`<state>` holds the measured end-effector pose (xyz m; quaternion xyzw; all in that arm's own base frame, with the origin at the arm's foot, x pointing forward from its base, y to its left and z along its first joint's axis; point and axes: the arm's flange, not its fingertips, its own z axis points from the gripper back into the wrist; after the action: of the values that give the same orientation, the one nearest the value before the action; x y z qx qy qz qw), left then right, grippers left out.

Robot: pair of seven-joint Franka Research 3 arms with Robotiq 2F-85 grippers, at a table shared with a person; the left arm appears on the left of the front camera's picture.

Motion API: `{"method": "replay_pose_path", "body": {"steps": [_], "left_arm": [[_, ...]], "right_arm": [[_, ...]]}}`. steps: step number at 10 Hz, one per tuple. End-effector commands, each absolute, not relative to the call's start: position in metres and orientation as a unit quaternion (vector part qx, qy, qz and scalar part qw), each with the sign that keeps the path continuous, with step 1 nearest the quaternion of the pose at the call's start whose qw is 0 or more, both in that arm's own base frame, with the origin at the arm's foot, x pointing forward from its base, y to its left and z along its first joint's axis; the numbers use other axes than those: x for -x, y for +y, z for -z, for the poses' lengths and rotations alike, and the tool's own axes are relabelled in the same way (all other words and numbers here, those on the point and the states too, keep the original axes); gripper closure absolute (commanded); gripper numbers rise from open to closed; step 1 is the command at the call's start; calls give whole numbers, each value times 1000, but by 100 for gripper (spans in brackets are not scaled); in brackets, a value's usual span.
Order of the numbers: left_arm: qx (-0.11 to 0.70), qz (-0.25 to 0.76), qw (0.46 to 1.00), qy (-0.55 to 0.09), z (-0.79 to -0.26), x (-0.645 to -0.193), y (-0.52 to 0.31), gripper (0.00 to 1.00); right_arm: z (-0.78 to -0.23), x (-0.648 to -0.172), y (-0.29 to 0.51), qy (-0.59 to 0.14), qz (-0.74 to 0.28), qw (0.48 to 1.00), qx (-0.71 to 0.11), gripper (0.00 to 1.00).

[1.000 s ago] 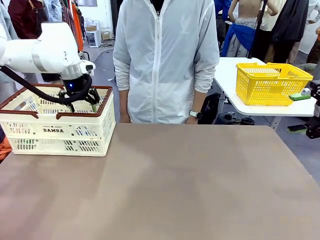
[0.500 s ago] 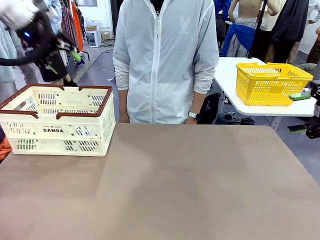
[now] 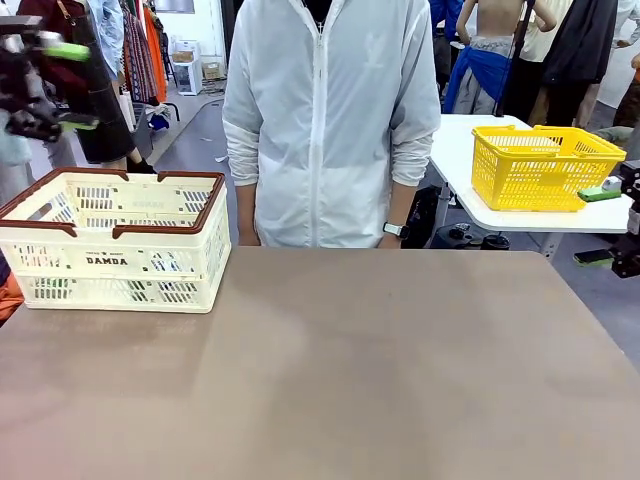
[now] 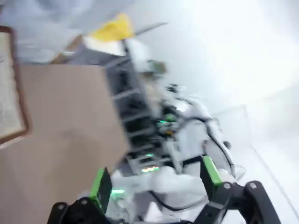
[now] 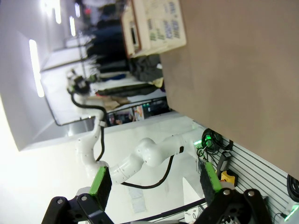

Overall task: Place the drinks into the Shopping basket.
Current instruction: Pick up one drink and place it into the Shopping basket.

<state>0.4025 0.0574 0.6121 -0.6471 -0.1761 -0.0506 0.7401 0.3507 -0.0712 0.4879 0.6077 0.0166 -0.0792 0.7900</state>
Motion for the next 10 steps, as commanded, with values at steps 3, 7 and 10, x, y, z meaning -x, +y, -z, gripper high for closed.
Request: {"method": "replay_pose_path", "body": {"steps": [3, 7, 10], "left_arm": [[705, 63, 697, -110, -564, -404, 107, 0], [720, 66, 675, -145, -577, -368, 96, 0], [720, 66, 675, -145, -577, -368, 96, 0]], "right_arm": [[-491, -349, -72, 21, 80, 792, -605, 0], [-491, -349, -72, 21, 80, 792, -605, 0], [-491, -349, -72, 21, 80, 792, -605, 0]]}}
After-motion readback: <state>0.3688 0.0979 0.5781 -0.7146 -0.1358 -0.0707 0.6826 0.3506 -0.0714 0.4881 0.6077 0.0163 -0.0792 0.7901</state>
